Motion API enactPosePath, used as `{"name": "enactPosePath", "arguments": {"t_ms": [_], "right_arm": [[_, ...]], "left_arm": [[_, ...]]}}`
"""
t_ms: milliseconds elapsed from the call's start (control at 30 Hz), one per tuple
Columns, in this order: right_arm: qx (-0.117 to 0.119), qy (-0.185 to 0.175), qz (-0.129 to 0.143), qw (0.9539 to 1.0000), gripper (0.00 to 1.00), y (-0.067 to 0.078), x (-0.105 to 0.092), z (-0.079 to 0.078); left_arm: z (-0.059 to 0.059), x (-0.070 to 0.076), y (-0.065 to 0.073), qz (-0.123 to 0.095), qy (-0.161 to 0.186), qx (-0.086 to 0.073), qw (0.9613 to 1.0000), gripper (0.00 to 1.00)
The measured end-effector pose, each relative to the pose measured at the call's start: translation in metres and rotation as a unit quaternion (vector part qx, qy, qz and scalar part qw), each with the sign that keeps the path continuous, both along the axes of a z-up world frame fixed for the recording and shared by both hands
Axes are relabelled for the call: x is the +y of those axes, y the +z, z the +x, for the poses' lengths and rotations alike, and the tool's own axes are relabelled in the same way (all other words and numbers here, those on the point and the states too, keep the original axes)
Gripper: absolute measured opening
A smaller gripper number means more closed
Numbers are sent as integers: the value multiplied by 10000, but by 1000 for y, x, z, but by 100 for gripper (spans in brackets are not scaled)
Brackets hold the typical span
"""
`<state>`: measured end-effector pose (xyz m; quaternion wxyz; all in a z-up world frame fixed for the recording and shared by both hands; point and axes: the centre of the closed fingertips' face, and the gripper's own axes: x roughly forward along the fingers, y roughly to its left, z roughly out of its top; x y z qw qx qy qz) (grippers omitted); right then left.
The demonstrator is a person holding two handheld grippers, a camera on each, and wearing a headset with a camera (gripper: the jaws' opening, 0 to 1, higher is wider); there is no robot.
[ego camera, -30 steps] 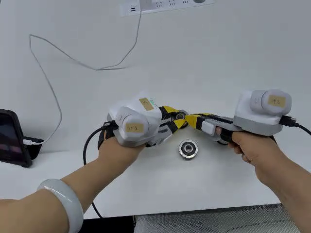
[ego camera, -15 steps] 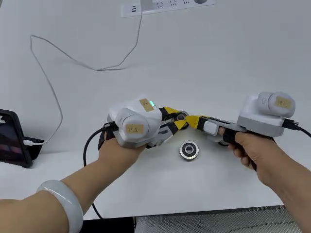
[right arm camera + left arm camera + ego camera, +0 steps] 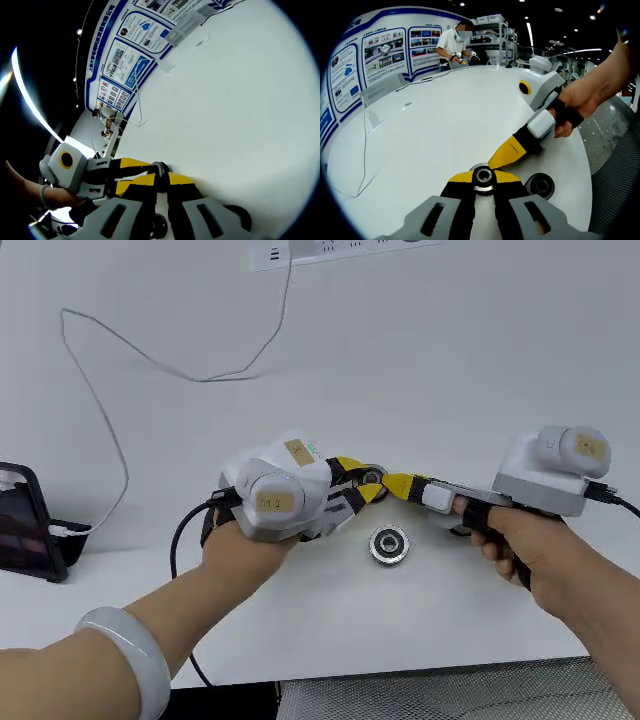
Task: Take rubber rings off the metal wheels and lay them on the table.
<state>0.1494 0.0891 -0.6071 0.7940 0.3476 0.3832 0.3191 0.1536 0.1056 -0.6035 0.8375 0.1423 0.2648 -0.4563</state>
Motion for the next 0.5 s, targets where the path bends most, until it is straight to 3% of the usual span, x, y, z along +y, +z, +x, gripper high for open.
{"name": "enactPosePath", "arguments": {"t_ms": [500], "right_arm": [[110, 49, 163, 9998, 11, 0, 1, -2]], "left_arm": [[0, 0, 0, -28, 2, 14, 10000, 13]]}}
